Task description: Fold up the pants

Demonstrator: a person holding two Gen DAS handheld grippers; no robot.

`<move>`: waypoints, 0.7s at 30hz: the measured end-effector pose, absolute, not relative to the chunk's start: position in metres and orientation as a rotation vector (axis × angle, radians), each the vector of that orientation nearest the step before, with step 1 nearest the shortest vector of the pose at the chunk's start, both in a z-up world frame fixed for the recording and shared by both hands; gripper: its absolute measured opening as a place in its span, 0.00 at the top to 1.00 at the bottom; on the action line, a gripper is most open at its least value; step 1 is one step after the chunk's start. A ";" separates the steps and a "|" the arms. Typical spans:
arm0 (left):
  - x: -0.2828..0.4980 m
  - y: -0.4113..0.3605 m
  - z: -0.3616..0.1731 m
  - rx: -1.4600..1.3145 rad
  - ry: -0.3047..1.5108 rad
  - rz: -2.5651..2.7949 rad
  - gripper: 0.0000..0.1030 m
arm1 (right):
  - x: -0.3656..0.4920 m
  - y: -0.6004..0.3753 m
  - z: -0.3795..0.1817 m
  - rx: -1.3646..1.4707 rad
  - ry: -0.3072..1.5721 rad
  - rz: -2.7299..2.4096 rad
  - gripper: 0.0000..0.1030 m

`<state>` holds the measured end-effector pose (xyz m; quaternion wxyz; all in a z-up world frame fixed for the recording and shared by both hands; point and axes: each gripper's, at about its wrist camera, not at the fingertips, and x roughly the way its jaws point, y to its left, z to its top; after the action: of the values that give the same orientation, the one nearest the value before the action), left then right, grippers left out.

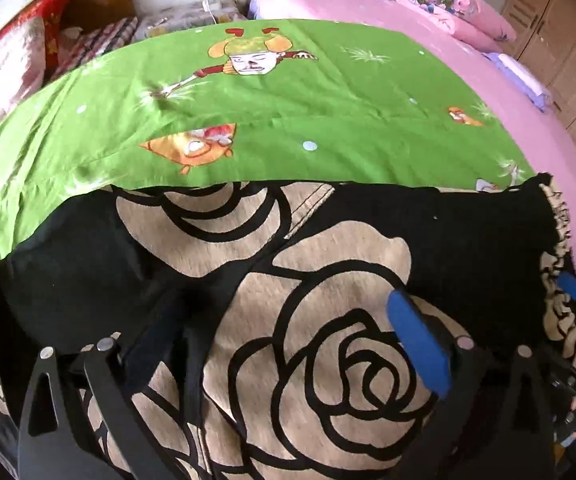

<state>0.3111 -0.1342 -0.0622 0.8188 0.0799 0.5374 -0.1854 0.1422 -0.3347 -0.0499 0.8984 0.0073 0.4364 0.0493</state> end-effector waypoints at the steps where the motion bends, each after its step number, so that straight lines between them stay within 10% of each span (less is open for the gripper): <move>1: 0.308 -0.133 -0.059 0.156 1.147 -0.406 0.02 | 0.140 -0.335 -0.045 0.023 0.898 0.075 0.17; 10: 0.222 0.043 0.018 -0.166 0.753 -0.357 0.02 | 0.112 -0.253 0.020 0.011 0.674 0.213 0.16; 21: 0.226 0.368 -0.012 -0.509 0.767 0.156 0.04 | 0.151 -0.126 0.009 -0.088 0.663 0.368 0.16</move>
<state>0.2259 0.3682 -0.0116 0.8930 -0.2454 0.3697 0.0754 0.1514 -0.1262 0.0094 0.9280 -0.0429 0.3237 0.1796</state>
